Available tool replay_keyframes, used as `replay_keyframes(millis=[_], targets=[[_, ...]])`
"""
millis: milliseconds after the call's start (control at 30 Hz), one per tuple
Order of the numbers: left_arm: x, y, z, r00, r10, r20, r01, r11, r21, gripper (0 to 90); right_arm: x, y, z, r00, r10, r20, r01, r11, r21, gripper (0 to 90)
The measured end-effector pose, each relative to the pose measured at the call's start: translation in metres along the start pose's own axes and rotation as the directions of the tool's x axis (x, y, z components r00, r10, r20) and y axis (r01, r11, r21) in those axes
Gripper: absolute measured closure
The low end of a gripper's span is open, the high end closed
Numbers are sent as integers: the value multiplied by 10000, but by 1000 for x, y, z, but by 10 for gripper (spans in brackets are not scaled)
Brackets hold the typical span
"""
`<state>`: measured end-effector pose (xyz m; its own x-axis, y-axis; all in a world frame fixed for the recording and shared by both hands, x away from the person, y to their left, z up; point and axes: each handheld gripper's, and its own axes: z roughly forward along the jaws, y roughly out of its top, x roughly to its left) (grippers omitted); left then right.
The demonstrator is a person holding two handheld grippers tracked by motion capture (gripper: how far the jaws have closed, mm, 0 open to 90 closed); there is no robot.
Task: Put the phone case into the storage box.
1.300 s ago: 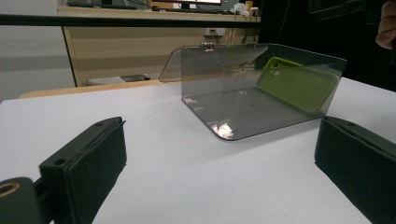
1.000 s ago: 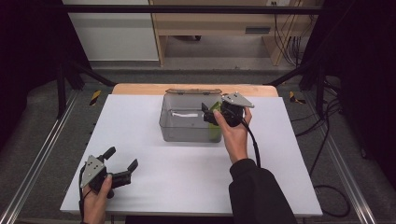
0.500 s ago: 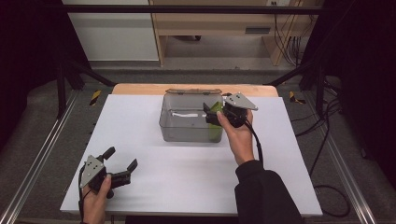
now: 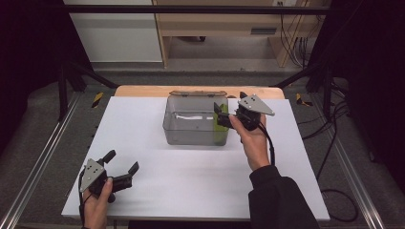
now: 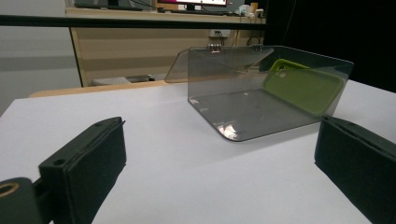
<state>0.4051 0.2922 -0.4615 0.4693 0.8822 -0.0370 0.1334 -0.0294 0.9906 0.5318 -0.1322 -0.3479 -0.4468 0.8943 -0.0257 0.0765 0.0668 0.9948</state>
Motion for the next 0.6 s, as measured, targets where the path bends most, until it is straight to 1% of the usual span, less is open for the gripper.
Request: replay_keyframes(millis=[133,200,233,300,500,600], targets=[[1,0,-1,10000,18,-93,-19,9999,-101,20,-4,2,-6,10000,-51,-42,51,10000,-82,39],[1,0,-2,9995,262,-178,-267,9994,-231,21,-5,3,-9,10000,-70,-53,69,9999,-116,39],[1,1,-2,9993,310,-206,-316,9991,-285,20,-6,4,-10,10000,-41,-54,41,9999,-127,39],[2,1,-3,9994,302,-195,-308,9989,-341,19,-8,4,-13,10000,-10,-51,10,9999,-161,36],[2,1,-3,9998,92,-188,-97,9996,-271,16,-12,7,-19,10000,-48,-1,48,9997,-250,25],[3,1,-3,9997,62,-233,-68,9997,-237,16,-15,8,-22,9999,-89,66,91,9996,-249,24]])
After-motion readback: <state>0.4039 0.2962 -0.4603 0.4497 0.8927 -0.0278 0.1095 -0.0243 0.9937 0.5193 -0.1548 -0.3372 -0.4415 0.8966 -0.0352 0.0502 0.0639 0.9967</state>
